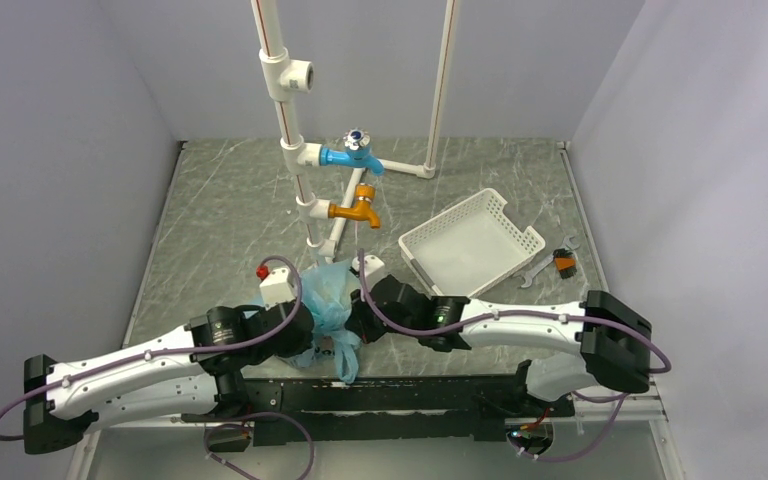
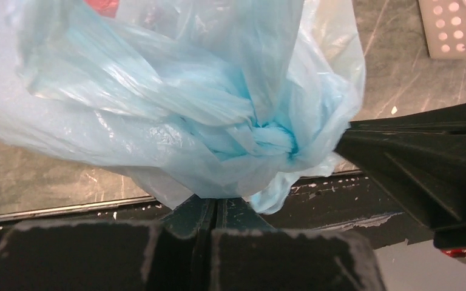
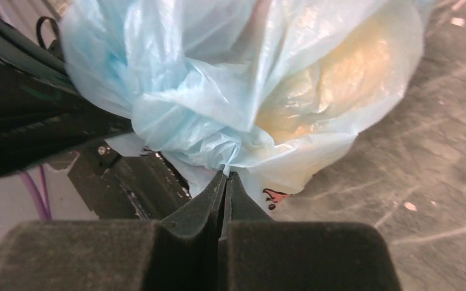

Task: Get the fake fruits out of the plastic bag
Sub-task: Untie the plastic bag at the center of the board.

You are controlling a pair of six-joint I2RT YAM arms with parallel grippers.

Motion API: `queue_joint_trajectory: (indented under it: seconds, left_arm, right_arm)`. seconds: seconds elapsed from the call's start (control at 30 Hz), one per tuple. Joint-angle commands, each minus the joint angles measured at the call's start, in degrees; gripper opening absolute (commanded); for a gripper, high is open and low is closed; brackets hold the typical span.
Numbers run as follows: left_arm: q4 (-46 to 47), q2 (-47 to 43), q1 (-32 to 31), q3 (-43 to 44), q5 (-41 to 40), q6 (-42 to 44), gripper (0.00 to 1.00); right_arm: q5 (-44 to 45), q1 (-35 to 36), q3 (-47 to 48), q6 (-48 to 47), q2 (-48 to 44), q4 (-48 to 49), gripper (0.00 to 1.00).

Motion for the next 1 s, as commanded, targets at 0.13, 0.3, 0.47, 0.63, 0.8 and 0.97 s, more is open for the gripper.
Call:
queue_joint_trajectory:
  seconds: [0.13,0.3,0.47,0.63,0.8,0.97]
  left_arm:
    - [-12.3,-6.7,-0.3,0.7,-6.2,-9.8,0.00]
    - [-12.5,-13.7,-0.3,-2.8,-5.6,-11.0,0.00]
    - [-8.0,-17.4,-0.2,-4.7,-3.5,-7.6,0.00]
    - [-9.4,-16.3,-0.3,-0.8,-2.7,-2.8,0.20]
    - [-8.8,-12.9,-0.2,9.7,-1.3,7.0,0.67]
    - [-8.9,-5.0,-0.3,21.4,-0.9,18.3,0.77]
  right_arm:
    - [4.1,-7.1,-8.8,-2.2,-10.8,-0.8,0.00]
    - [-4.1,-14.4,-12.0,-4.8,-14.6,-0.8,0.00]
    - [-12.3,-14.4,-9.5,-8.2,-14.5,-2.2,0.00]
    - [-12.5,-14.4,-7.4,-8.9,-15.1,-4.4,0.00]
    - [-12.9,-14.4,-6.2,-9.6,-14.3,-5.3,0.00]
    - [-13.2,-14.4,-6.1,-9.1,-14.6,-4.7,0.00]
